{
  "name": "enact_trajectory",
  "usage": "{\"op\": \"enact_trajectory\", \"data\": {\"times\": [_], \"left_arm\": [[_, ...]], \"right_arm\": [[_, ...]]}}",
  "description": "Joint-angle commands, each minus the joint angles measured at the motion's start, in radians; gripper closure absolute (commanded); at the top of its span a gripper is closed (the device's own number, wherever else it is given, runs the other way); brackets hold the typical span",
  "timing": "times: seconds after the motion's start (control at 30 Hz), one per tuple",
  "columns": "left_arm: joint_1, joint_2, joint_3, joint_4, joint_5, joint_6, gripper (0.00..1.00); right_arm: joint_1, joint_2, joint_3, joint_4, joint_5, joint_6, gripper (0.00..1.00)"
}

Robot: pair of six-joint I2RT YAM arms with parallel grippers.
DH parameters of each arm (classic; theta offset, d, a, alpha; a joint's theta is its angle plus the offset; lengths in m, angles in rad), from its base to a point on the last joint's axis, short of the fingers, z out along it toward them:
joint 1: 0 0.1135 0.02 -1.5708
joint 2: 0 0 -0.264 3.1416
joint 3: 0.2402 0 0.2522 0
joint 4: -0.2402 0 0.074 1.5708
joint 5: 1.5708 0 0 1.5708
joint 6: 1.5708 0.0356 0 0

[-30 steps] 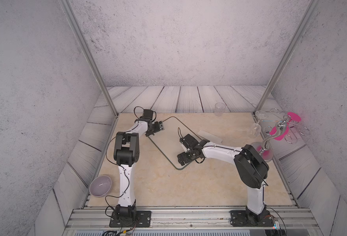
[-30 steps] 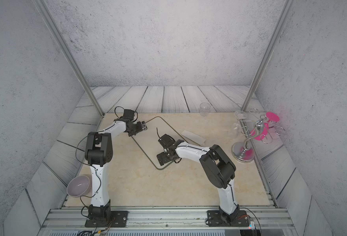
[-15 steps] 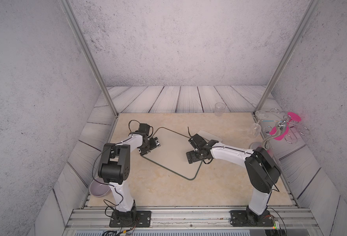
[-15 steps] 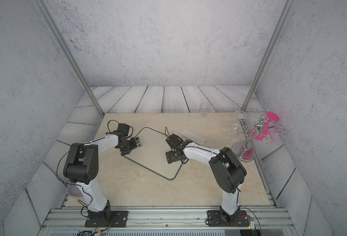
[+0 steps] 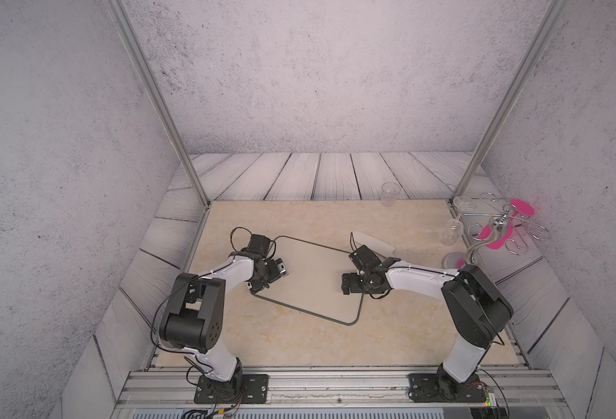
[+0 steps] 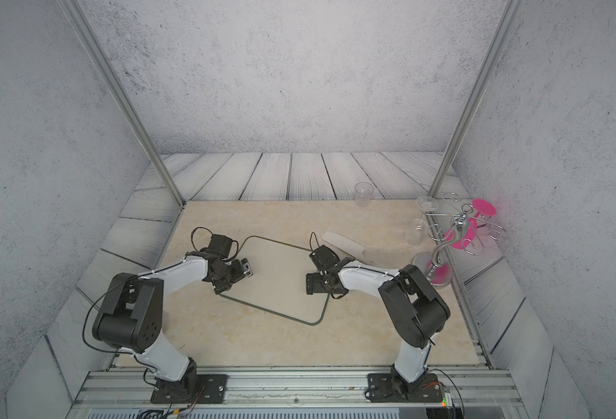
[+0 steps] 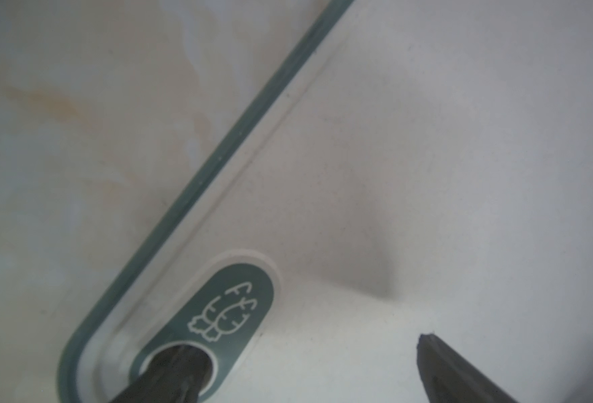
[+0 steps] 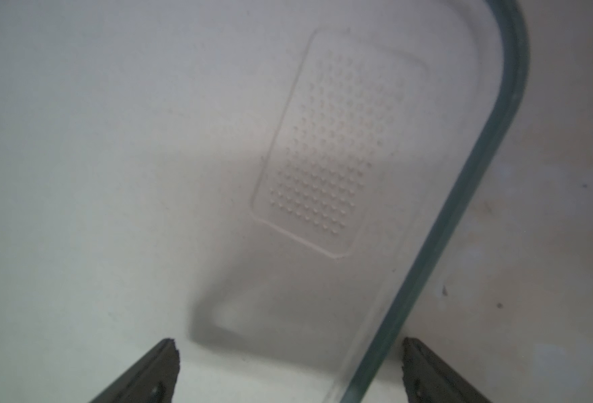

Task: Align the knife with the edge of the cutting board
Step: Adjust the work surface at the center of the board.

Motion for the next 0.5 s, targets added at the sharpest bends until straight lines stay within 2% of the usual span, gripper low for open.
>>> {"op": "enact_trajectory", "data": {"times": [0.0, 0.13, 0.47], "left_arm": [[-0.049, 0.009, -0.048, -0.065, 0.046, -0.050, 0.00], [-0.082, 0.007, -0.040, -0.067, 0.045, -0.068, 0.00], [-0.091, 0.000, -0.013, -0.071, 0.039, -0.070, 0.00]], "right_arm": [[-0.027, 0.007, -0.004, 0.054, -0.080, 0.013, 0.01], [-0.057, 0.058, 0.069, 0.038, -0.097, -0.021, 0.01], [-0.108, 0.200, 0.267, -0.034, -0.131, -0.092, 0.01]]}}
